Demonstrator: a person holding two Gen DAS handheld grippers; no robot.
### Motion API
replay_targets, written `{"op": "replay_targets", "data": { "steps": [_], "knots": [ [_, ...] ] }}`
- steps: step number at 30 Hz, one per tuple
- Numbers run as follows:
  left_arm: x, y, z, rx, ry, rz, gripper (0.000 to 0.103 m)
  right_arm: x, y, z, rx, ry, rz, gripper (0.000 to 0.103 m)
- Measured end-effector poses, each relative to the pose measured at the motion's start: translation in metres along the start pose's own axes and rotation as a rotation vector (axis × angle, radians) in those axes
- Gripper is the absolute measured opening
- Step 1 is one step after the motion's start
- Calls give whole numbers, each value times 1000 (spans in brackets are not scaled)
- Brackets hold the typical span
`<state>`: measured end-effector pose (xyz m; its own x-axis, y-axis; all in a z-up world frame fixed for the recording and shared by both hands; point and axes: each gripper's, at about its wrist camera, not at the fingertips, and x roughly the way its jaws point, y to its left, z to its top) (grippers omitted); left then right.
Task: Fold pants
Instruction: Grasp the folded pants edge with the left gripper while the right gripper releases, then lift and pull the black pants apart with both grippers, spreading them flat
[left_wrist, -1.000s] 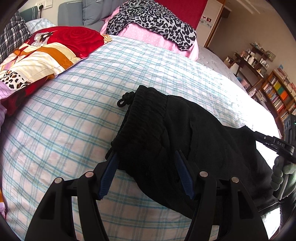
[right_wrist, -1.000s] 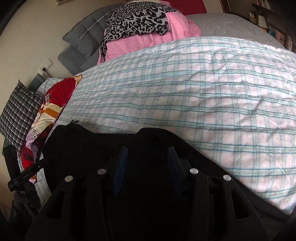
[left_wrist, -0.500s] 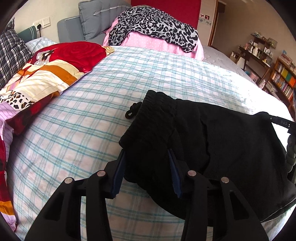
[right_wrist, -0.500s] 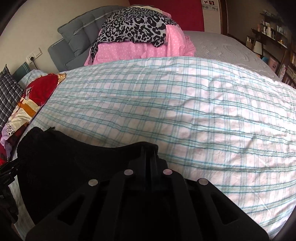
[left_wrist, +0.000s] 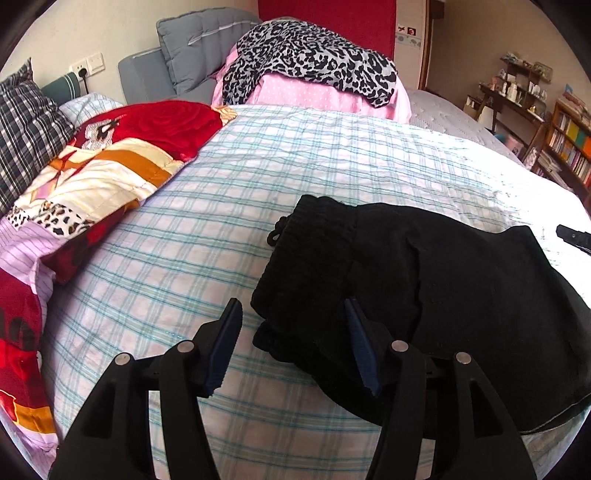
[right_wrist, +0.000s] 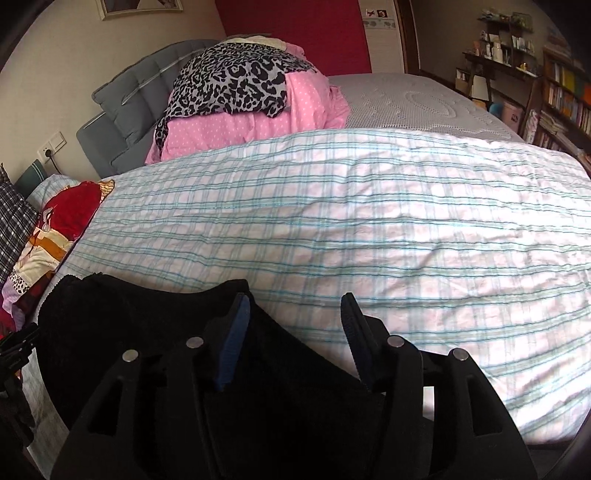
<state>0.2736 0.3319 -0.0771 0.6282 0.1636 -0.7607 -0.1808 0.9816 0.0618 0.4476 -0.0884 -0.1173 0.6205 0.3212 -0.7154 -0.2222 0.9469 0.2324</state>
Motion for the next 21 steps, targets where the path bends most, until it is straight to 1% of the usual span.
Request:
{"op": "replay_targets", "data": {
  "steps": [2, 4, 8, 12, 14, 17, 21],
  "knots": [
    [-14, -10, 1, 39, -40, 31, 61, -23, -11, -13, 4, -9, -17, 53],
    [-27, -20, 3, 77, -74, 50, 63, -44, -26, -32, 31, 3, -44, 53],
    [-48, -44, 3, 133, -115, 9, 64, -80, -58, -78, 93, 46, -106, 53],
    [-58, -87, -4, 200, -113, -83, 64, -111, -77, -121, 135, 92, -152, 53],
    [-61, -115, -11, 239, -101, -149, 65, -124, -82, -140, 143, 109, -186, 53],
    [-61, -161, -26, 305, -68, -252, 67, -137, -86, -164, 142, 129, -224, 53],
    [-59, -228, -51, 417, -25, -377, 68, -143, -91, -192, 131, 178, -291, 53]
  ]
}}
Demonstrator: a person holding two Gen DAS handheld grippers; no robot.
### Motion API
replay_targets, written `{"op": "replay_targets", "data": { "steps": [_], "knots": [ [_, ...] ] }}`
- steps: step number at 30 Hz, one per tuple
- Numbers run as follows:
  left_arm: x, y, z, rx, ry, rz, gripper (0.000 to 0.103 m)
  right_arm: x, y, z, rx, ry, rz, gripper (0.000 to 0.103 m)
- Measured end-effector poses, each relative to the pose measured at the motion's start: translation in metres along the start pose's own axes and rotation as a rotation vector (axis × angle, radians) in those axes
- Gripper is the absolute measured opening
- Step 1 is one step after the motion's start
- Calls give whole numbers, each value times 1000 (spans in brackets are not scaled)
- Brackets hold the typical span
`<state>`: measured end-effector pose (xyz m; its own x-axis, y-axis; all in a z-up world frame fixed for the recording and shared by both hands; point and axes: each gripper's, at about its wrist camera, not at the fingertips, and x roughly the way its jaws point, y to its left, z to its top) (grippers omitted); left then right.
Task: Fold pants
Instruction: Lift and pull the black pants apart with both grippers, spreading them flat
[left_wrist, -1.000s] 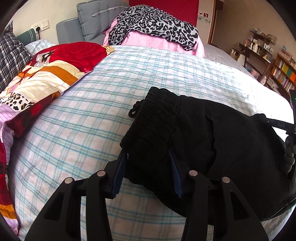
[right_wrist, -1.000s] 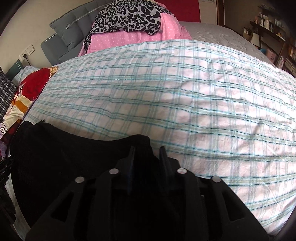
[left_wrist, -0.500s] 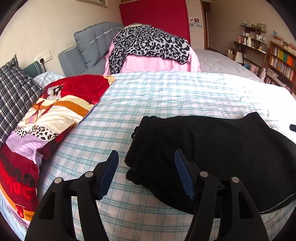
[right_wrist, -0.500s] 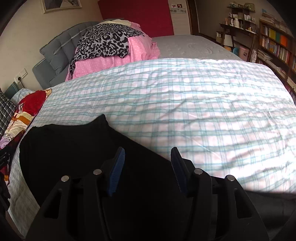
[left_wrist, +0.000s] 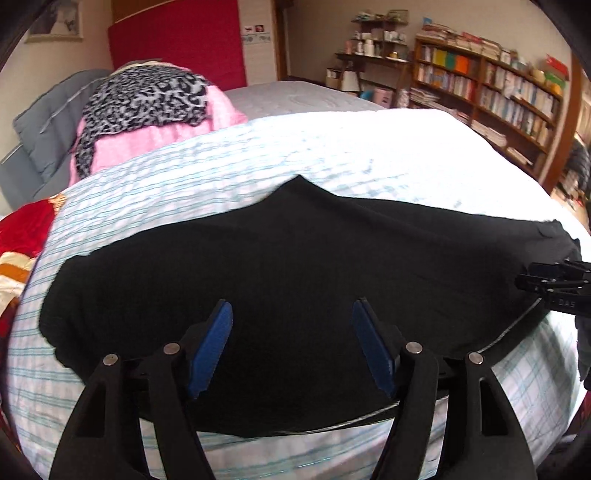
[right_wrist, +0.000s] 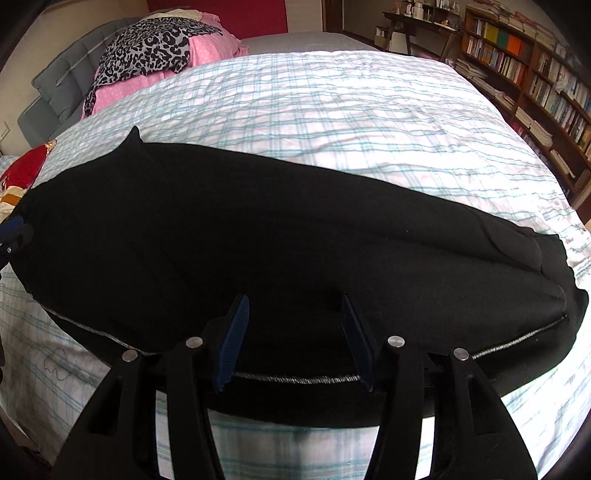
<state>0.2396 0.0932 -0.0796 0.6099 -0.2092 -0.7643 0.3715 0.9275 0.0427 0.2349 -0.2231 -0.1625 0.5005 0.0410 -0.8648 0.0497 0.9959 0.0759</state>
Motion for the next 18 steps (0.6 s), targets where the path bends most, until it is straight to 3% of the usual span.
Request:
{"op": "replay_targets", "data": {
  "steps": [4, 7, 9, 12, 15, 18],
  "knots": [
    [36, -57, -11, 112, 89, -97, 68, -2, -14, -25, 28, 9, 7, 53],
    [52, -90, -28, 226, 145, -112, 68, -9, -20, -41, 21, -15, 23, 54],
    [56, -102, -39, 285, 141, -78, 69, -12, -22, -46, 1, -26, 31, 54],
    [58, -103, -43, 290, 130, -72, 69, -23, -38, -42, 49, -40, 95, 53],
    [60, -100, -36, 276, 152, -77, 69, -42, -73, -24, 151, -112, 93, 54],
    [59, -99, -25, 272, 150, -84, 69, -54, -117, -13, 216, -167, -27, 54]
  ]
}}
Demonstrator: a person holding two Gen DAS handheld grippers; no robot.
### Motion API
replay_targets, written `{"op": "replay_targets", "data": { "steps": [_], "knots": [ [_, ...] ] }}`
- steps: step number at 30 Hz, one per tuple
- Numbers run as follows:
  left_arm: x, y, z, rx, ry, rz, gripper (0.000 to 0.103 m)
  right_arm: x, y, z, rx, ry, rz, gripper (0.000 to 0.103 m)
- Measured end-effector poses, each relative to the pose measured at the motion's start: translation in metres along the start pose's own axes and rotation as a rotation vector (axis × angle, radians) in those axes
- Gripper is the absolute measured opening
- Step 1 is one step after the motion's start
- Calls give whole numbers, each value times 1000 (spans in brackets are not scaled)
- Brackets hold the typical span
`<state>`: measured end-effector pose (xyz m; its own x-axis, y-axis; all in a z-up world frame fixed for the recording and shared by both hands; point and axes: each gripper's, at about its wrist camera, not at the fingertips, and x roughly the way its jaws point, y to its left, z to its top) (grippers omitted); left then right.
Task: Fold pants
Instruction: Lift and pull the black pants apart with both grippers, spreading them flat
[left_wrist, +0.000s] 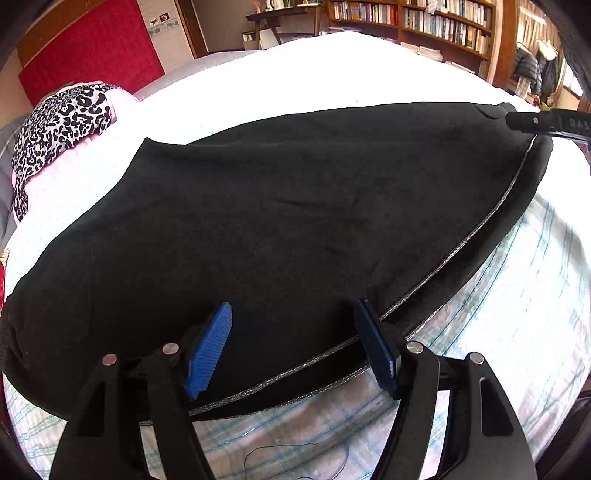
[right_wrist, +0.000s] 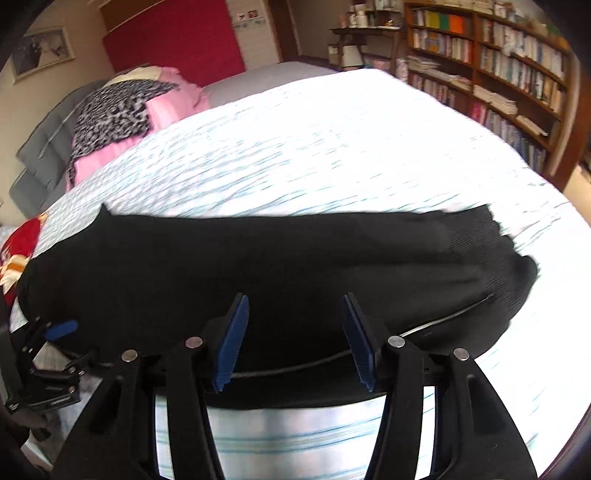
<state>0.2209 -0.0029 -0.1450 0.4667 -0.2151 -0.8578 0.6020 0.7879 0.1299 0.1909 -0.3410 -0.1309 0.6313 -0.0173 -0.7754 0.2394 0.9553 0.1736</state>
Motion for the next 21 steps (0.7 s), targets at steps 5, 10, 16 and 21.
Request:
{"op": "replay_targets", "data": {
  "steps": [5, 10, 16, 21],
  "knots": [
    [-3, -14, 11, 29, -18, -17, 74, -4, -80, 19, 111, -64, -174, 54],
    [10, -18, 25, 15, 4, -29, 74, 1, -132, 25, 146, -89, -135, 54],
    [21, -14, 43, -57, 22, -42, 74, 24, -145, 40, 122, -57, -70, 44],
    [29, -19, 46, -54, 35, -33, 74, 42, -136, 38, 50, -6, -86, 31]
  ]
}}
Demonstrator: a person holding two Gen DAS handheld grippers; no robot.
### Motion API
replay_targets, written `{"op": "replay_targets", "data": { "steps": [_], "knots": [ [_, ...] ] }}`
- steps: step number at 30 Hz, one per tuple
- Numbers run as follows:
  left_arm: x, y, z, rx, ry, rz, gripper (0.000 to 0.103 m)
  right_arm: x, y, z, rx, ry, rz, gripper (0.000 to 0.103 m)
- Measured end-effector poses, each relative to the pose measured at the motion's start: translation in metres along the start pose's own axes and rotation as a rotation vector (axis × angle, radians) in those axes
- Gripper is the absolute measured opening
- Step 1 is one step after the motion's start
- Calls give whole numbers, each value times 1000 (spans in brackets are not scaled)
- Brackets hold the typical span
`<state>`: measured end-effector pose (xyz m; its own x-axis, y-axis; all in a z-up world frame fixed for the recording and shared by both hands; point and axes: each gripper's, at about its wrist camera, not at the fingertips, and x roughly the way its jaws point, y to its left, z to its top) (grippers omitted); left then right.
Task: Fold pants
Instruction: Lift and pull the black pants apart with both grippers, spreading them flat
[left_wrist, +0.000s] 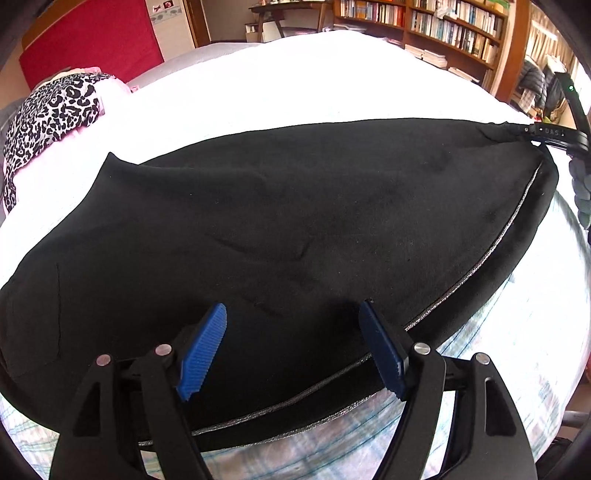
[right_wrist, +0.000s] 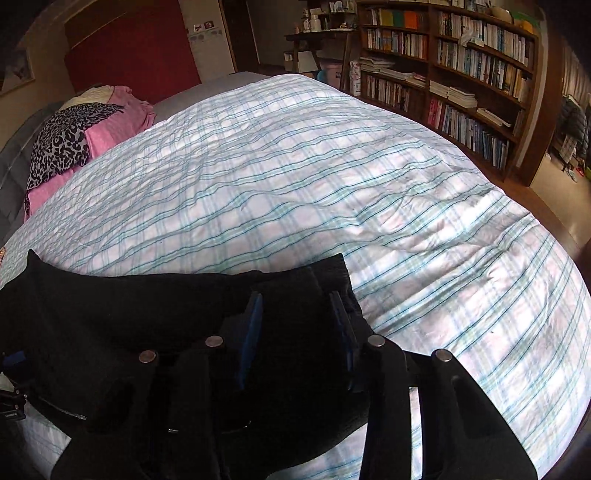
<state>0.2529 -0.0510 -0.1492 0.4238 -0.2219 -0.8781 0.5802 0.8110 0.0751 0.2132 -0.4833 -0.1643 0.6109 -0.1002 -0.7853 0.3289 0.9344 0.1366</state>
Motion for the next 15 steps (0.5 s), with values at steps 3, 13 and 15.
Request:
{"op": "replay_targets", "data": {
  "steps": [3, 13, 15],
  "knots": [
    [4, -4, 0, 10, 8, 6, 74, -2, -3, -1, 4, -18, -14, 11],
    [7, -23, 7, 41, 8, -12, 74, 11, 0, 1, -43, -53, -131, 8],
    [7, -30, 4, 58, 9, -14, 74, 13, -3, -1, -29, -56, -127, 10]
  ]
}}
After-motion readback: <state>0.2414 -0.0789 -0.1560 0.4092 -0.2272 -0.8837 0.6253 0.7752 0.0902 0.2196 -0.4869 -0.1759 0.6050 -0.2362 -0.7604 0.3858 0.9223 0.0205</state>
